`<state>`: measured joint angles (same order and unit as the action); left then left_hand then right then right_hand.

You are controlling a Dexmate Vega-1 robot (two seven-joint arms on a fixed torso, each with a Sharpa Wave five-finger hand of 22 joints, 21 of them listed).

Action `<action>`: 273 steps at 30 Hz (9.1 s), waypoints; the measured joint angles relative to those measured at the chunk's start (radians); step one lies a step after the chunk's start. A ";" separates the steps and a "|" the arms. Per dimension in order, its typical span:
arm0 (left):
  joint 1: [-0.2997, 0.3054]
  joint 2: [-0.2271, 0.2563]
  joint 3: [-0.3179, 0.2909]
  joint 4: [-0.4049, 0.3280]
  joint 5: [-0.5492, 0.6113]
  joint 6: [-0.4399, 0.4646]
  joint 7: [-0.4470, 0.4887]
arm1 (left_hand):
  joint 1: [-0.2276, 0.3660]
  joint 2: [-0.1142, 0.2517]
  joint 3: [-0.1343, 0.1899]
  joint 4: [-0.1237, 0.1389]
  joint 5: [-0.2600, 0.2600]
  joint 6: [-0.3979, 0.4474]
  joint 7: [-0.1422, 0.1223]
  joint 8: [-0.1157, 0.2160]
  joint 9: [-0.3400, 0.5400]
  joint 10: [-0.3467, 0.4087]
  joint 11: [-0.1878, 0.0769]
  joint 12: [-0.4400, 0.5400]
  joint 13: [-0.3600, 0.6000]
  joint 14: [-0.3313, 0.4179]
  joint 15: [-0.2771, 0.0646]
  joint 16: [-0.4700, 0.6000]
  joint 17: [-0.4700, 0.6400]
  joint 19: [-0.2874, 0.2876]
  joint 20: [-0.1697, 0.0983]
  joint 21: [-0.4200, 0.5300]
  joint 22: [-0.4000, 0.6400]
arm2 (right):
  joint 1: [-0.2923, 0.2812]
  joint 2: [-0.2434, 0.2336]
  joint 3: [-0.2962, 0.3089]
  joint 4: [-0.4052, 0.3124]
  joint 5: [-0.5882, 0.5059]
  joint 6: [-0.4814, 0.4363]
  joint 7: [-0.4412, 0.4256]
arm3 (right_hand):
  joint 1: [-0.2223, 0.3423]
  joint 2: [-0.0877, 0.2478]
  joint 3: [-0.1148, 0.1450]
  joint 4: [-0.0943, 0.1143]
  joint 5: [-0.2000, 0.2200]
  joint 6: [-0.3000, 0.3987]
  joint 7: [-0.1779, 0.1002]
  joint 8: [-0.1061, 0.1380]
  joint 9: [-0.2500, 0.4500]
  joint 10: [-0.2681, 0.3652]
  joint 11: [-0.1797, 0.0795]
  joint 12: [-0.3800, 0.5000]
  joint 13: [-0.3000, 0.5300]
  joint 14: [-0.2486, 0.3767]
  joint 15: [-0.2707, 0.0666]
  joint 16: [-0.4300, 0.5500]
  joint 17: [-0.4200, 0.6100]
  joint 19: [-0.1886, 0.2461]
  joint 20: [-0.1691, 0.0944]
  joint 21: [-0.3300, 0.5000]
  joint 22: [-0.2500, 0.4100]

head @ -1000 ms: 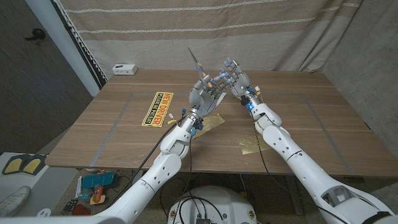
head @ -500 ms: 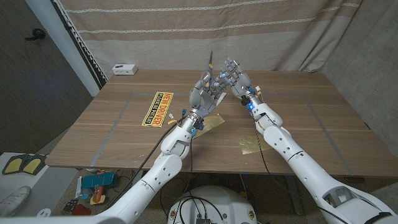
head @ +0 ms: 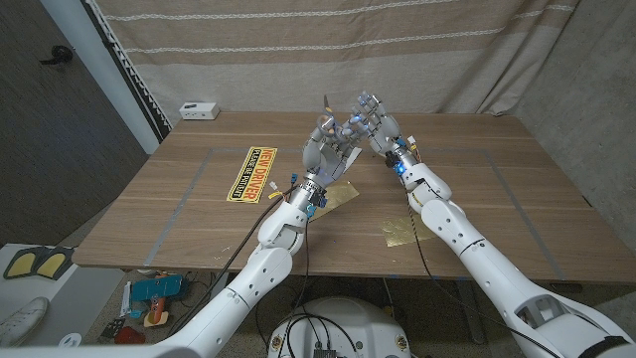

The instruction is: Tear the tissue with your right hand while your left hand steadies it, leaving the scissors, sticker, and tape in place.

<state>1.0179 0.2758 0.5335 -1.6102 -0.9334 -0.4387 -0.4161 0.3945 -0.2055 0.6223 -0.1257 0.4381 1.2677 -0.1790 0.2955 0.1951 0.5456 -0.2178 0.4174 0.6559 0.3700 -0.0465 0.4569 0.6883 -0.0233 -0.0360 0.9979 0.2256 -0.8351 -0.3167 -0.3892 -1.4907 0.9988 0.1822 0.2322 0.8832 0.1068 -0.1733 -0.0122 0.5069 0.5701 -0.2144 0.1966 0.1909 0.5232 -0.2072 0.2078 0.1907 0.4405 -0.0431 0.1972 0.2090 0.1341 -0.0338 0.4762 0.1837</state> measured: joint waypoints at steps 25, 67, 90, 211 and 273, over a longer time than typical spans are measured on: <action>0.032 0.031 0.003 -0.050 0.116 -0.063 0.122 | 0.422 0.064 -0.075 -0.046 -0.144 -0.159 -0.037 -0.093 -0.006 0.000 0.000 -0.059 0.023 0.031 0.005 -0.008 0.026 0.014 0.000 -0.018 0.013 | -0.010 0.007 -0.006 -0.004 -0.003 0.003 0.001 | 0.000 0.000 -0.004 -0.004 0.004 0.009 -0.002 0.000 0.000 0.000 0.000 0.000 0.000 -0.005 -0.005 0.000 -0.005 0.000 0.000 -0.008 0.000; 0.051 0.041 0.000 -0.069 0.123 -0.095 0.185 | 0.375 0.068 -0.006 0.016 -0.215 0.019 0.061 0.090 0.085 0.057 0.000 -0.089 0.065 0.079 -0.003 -0.036 0.051 0.014 0.000 0.016 0.019 | -0.013 0.020 -0.021 -0.008 -0.019 0.013 -0.025 | -0.004 0.004 -0.008 -0.008 0.004 0.009 -0.002 0.000 0.000 0.000 0.000 0.000 0.000 -0.005 -0.005 0.000 -0.009 0.004 0.004 -0.016 0.000; 0.059 0.023 -0.001 -0.069 0.131 -0.114 0.217 | 0.325 0.031 -0.035 0.014 -0.161 0.128 0.108 0.241 0.168 0.136 0.002 -0.063 0.103 0.139 -0.001 -0.023 0.081 0.020 0.006 0.019 0.028 | -0.009 0.019 -0.020 -0.007 -0.019 0.014 -0.018 | 0.001 0.009 -0.008 -0.008 0.004 0.018 -0.004 0.000 0.000 0.000 0.000 0.000 0.000 -0.009 -0.002 0.000 -0.014 0.004 0.004 -0.016 0.000; 0.337 0.101 -0.074 -0.306 0.281 -0.097 0.593 | 0.367 0.007 -0.520 0.046 0.062 0.104 0.140 0.404 0.252 0.452 0.184 1.021 0.546 0.681 -0.073 0.764 0.527 0.716 -0.030 0.194 0.899 | -0.008 -0.013 -0.040 -0.052 -0.060 0.008 -0.047 | -0.011 0.021 -0.016 -0.016 0.004 0.021 -0.007 0.000 0.000 0.000 0.000 0.000 0.000 -0.016 -0.002 0.000 -0.018 0.018 0.011 -0.040 0.000; 0.233 0.238 -0.091 -0.208 0.307 -0.040 0.441 | 0.024 -0.004 -0.953 -0.009 -0.249 -0.304 -0.103 0.477 0.476 0.308 0.024 0.707 0.261 0.484 -0.062 0.483 0.280 0.537 -0.012 -0.123 0.821 | -0.009 0.009 -0.039 -0.034 -0.055 0.037 -0.023 | -0.010 0.021 -0.020 -0.020 0.004 0.021 -0.007 0.000 0.000 0.000 0.000 0.000 0.000 -0.016 -0.002 0.000 -0.018 0.023 0.016 -0.048 0.000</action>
<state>1.2505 0.5134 0.4422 -1.8181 -0.6269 -0.4787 0.0247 0.4190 -0.2097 -0.3306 -0.1351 0.1889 0.9634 -0.2816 0.7725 0.6715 0.8534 -0.1933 1.1241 0.9167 0.8540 -0.1087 0.9401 0.9685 0.5140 -0.0485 0.8751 1.0461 -0.8438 -0.3080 -0.4284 -1.5244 0.9441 0.2189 0.2089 0.8727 0.1280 -0.1931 -0.0318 0.5108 0.5911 -0.2215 0.1966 0.1909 0.5232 -0.2072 0.2078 0.1911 0.4249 -0.0447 0.1972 0.1909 0.1574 -0.0177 0.4285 0.1837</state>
